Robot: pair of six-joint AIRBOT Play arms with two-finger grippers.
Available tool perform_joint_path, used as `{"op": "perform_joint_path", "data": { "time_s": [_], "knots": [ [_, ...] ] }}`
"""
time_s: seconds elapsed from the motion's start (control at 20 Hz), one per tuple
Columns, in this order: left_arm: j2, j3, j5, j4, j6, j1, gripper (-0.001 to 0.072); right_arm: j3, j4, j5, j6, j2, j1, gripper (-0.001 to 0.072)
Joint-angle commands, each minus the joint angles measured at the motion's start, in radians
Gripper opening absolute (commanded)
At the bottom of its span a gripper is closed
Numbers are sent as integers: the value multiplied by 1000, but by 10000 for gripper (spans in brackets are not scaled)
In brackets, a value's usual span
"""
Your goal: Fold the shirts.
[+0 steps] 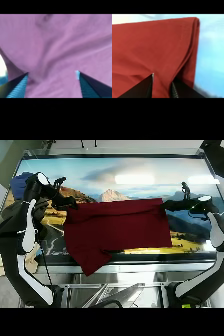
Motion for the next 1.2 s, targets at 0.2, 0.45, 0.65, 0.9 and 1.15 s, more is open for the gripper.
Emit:
{"op": "perform_joint_path", "data": {
  "time_s": [0.2,0.45,0.65,0.9,1.15],
  "knots": [
    [132,-121,-198,4,-101,29,697,-35,-397,232,305,187,-121,430],
    [547,-839,29,-11,-66,28,696,-309,-386,282,298,300,-277,430],
    [818,-1258,159,-168,-40,27,696,-483,-386,277,293,303,-272,430],
    [912,-1476,283,-237,-6,27,697,-538,-322,266,274,304,-232,430],
    [915,-1548,439,-268,20,26,696,-538,-265,257,262,303,-186,430]
  ]
}}
